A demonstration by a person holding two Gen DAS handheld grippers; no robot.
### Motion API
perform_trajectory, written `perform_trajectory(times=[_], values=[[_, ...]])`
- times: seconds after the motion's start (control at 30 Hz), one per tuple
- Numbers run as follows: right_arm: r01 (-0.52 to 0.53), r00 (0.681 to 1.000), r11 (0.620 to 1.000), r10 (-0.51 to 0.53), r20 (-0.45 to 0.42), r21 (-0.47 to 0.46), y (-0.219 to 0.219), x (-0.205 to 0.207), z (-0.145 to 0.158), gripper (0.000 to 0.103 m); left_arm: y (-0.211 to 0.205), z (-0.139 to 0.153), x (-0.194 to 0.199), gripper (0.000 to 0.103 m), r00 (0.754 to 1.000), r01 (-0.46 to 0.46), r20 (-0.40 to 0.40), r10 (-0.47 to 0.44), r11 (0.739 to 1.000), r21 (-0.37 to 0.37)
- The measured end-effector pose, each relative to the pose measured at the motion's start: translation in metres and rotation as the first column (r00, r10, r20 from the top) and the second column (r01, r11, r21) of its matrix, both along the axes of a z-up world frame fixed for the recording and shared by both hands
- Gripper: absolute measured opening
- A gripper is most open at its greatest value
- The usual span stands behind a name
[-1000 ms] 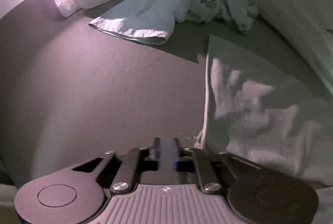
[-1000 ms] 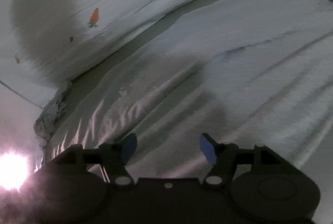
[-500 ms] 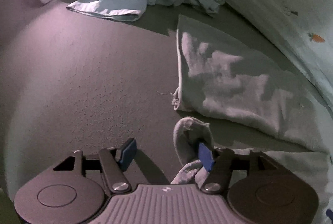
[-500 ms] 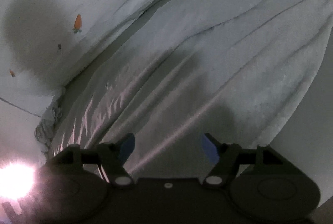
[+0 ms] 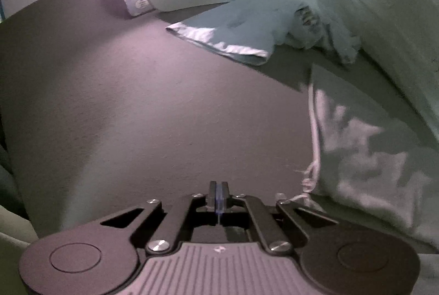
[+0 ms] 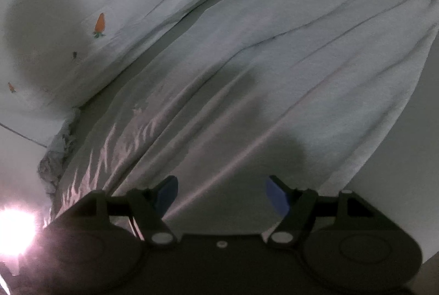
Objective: Fold clothes
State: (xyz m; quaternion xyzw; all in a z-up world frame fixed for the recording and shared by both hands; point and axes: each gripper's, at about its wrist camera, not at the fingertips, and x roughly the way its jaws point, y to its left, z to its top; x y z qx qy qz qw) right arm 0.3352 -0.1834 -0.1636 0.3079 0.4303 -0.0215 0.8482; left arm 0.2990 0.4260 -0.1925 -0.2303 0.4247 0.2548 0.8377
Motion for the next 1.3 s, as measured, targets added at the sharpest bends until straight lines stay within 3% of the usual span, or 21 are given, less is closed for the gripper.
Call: perform_trajectory(times=[0.03,0.1,0.2,0.33,0.37,0.43,0.5,0.7,0.77,0.8,0.9,1.03,1.07,1.1,1.2,1.3], values=[[0.010,1.000,1.000,-0.010,0.007,-0.004,-0.005,0.000,0.001,0.073,-0.006,0.003,0.002,0.002,1.000,0.016,0.008,-0.016,1.000,0.000],[0.029,0.999,0.999,-0.027,0.043,-0.035,-0.017,-0.001,0.006,0.073,-0.028,0.009,0.011,0.015,0.997,0.080,0.011,-0.080,0.997,0.007],[0.047,0.991,0.980,-0.021,0.134,-0.192,-0.035,0.001,0.019,0.073,-0.076,0.018,0.031,0.028,0.977,0.211,0.013,-0.211,0.977,0.021],[0.038,0.988,0.898,0.031,0.149,-0.438,-0.065,0.020,0.033,0.058,-0.161,0.022,0.071,0.041,0.917,0.397,0.032,-0.397,0.918,-0.004],[0.042,0.989,0.890,0.028,0.146,-0.455,-0.077,0.027,0.033,0.053,-0.187,0.023,0.080,0.041,0.897,0.440,0.035,-0.440,0.898,-0.008],[0.056,0.989,0.890,0.012,0.145,-0.453,-0.110,0.046,0.033,0.034,-0.235,0.023,0.097,0.045,0.854,0.520,0.028,-0.519,0.854,-0.002],[0.070,0.989,0.893,-0.006,0.145,-0.444,-0.143,0.066,0.032,0.033,-0.279,0.022,0.111,0.049,0.813,0.581,0.013,-0.582,0.813,0.016],[0.083,0.986,0.904,-0.013,0.166,-0.420,-0.246,0.154,0.021,0.035,-0.390,0.018,0.158,0.050,0.723,0.690,-0.075,-0.687,0.724,0.026],[0.074,0.983,0.905,0.003,0.182,-0.418,-0.275,0.191,0.014,0.058,-0.420,0.017,0.177,0.051,0.701,0.712,-0.122,-0.702,0.699,0.065],[0.070,0.981,0.905,0.014,0.192,-0.419,-0.288,0.210,0.010,0.070,-0.430,0.016,0.186,0.051,0.699,0.714,-0.138,-0.702,0.696,0.073],[0.064,0.980,0.895,0.029,0.199,-0.442,-0.318,0.265,-0.004,0.068,-0.460,0.015,0.217,0.051,0.701,0.710,-0.167,-0.693,0.701,0.072],[0.039,0.991,0.894,0.022,0.130,-0.447,-0.343,0.318,-0.028,0.067,-0.489,0.021,0.241,0.051,0.702,0.709,-0.174,-0.691,0.700,0.084],[0.016,0.995,0.892,0.031,0.097,-0.451,-0.344,0.325,-0.034,0.064,-0.496,0.022,0.243,0.052,0.699,0.713,-0.179,-0.693,0.695,0.091],[-0.010,0.996,0.888,0.049,0.072,-0.459,-0.344,0.330,-0.039,0.046,-0.501,0.023,0.245,0.053,0.695,0.716,-0.184,-0.695,0.691,0.094],[-0.038,0.992,0.872,0.092,0.087,-0.488,-0.345,0.332,-0.038,0.019,-0.514,0.022,0.249,0.056,0.673,0.737,-0.211,-0.709,0.668,0.104],[0.031,0.990,0.841,0.048,0.130,-0.540,-0.356,0.342,-0.031,0.012,-0.519,0.019,0.250,0.056,0.664,0.744,-0.242,-0.707,0.657,0.123]])
